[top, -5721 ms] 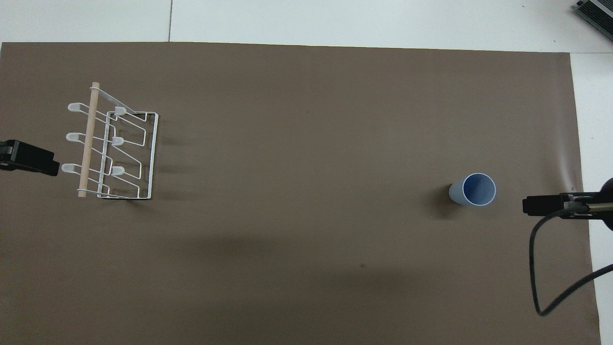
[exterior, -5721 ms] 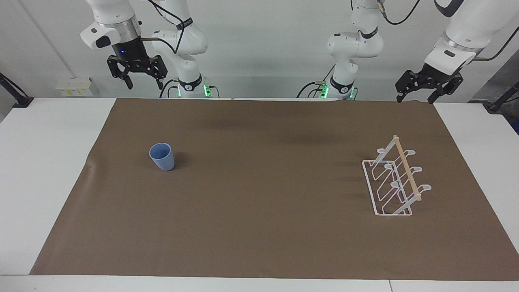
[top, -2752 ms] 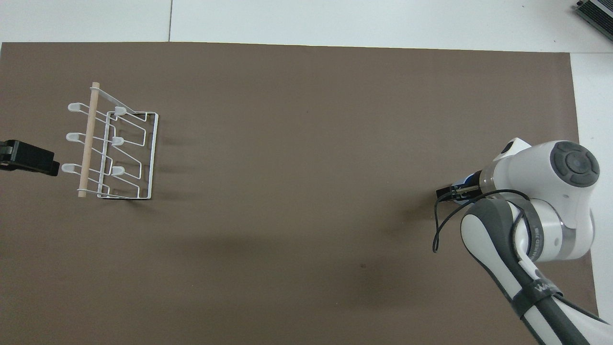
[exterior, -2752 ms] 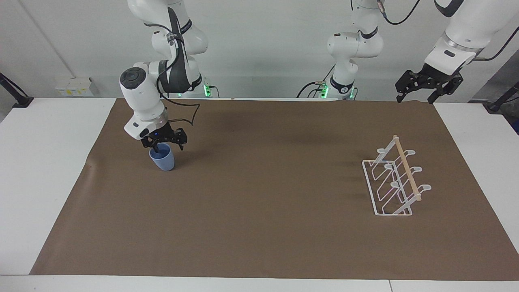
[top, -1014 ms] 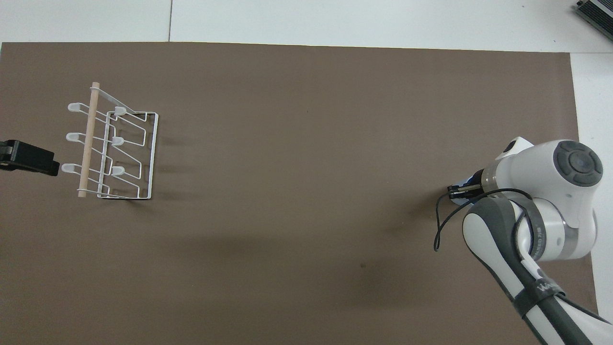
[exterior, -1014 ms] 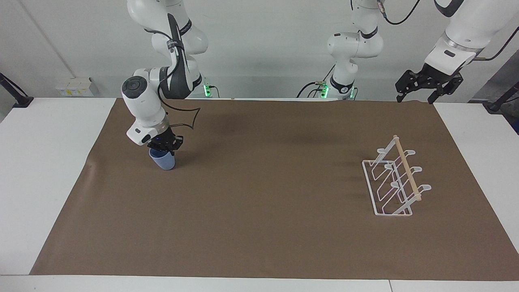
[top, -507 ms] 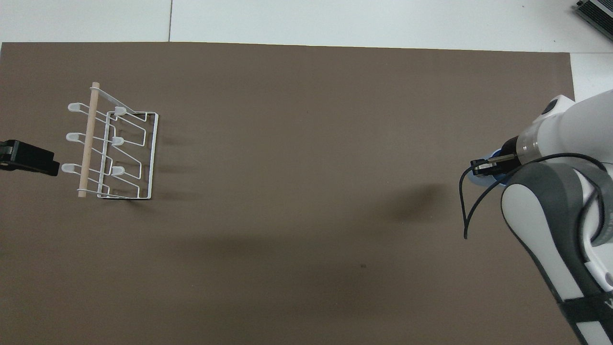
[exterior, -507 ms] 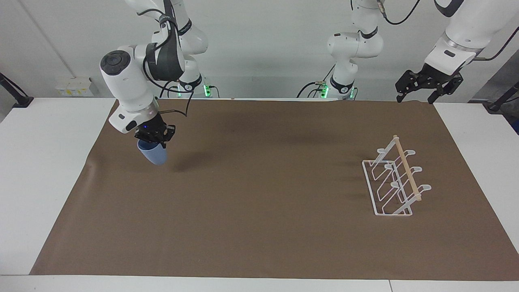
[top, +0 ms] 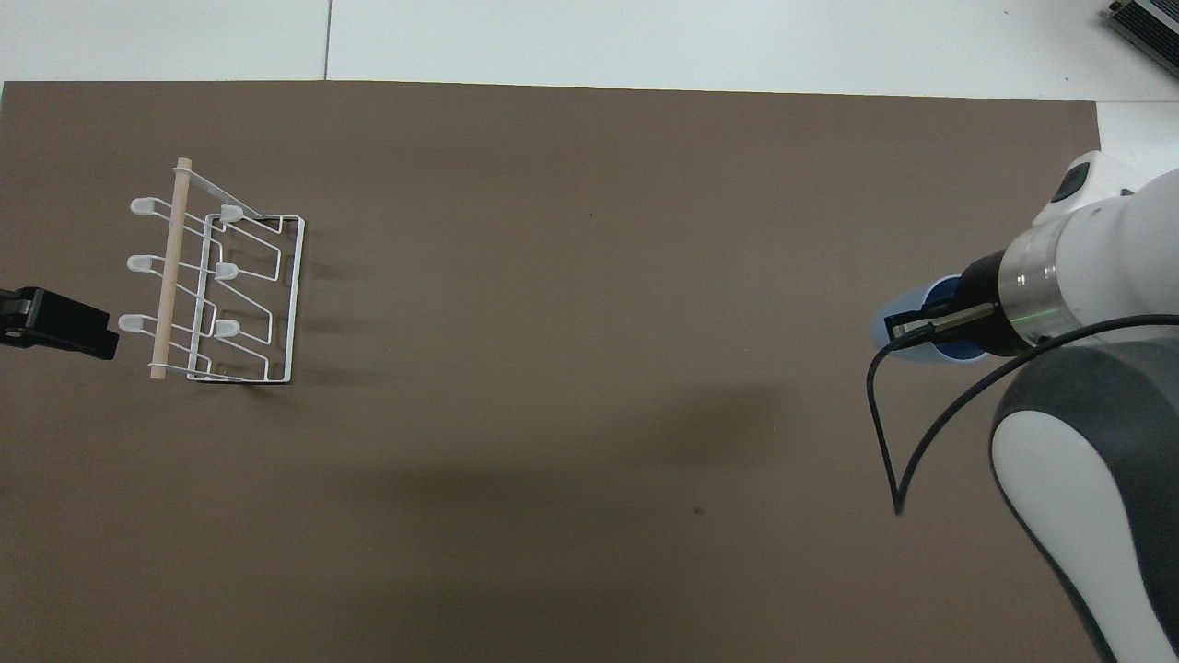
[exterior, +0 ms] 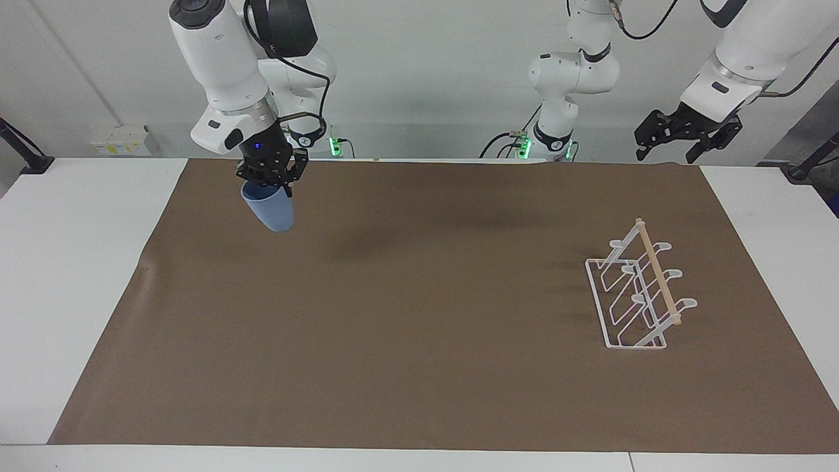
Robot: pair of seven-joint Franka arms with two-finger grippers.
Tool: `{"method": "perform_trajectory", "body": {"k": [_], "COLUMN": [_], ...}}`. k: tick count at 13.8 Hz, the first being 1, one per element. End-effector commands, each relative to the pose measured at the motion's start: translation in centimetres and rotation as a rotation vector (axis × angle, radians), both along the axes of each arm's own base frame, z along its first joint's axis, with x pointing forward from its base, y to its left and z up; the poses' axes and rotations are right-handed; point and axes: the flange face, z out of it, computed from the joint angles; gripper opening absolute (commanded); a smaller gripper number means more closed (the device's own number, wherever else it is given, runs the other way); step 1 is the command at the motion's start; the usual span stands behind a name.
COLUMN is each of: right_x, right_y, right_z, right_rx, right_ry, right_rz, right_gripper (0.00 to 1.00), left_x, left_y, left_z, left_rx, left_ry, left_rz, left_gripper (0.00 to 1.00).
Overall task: Hang cup on cup holder
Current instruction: 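Lift the blue cup with the right gripper toward the left gripper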
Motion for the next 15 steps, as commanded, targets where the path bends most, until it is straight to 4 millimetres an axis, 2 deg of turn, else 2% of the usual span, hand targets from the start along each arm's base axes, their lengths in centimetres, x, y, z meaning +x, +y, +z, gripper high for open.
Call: {"method": "perform_trajectory", "body": {"k": [1,3,4,6,9,12,15], "right_x": [-0.2,-1.0,-1.7,-3.3,-5.4,-6.5,-6.8], "right_y": [1.7,5.5,8.0,12.6,17.7,21.4,23.2], "right_z": [0.2,0.3,0.3,-0.1,0.0,1.0,2.0], "right_rx": [0.117,0.161,0.184,0.225,0.313,0.43,0.592], "right_ry": [-0.005,-0.026,-0.036,-0.023,-0.027,-0.016,0.033], "right_rz": [-0.013,0.032,0.041,-0.008,-0.131,-0.273,-0.386], "right_gripper": [0.0,0.0,0.0,0.0,0.0,0.0,0.0], "left_x": [-1.1,-1.1,-0.8,-0.1,-0.6,-1.2,-2.3], "left_y": [-0.6,-1.0,-1.2,-1.7,-2.7,-3.5,-4.3], "left_z": [0.1,0.0,0.1,0.2,-0.5,-1.8,-3.1], "left_rx": [0.0,-0.014,-0.055,-0.105,-0.218,-0.317,-0.359], "left_ry": [0.01,0.005,-0.015,-0.077,-0.088,-0.151,-0.163], "left_rz": [-0.027,-0.045,-0.108,-0.342,-0.397,-0.639,-0.858], "left_gripper": [1.0,1.0,1.0,1.0,1.0,1.0,1.0]}}
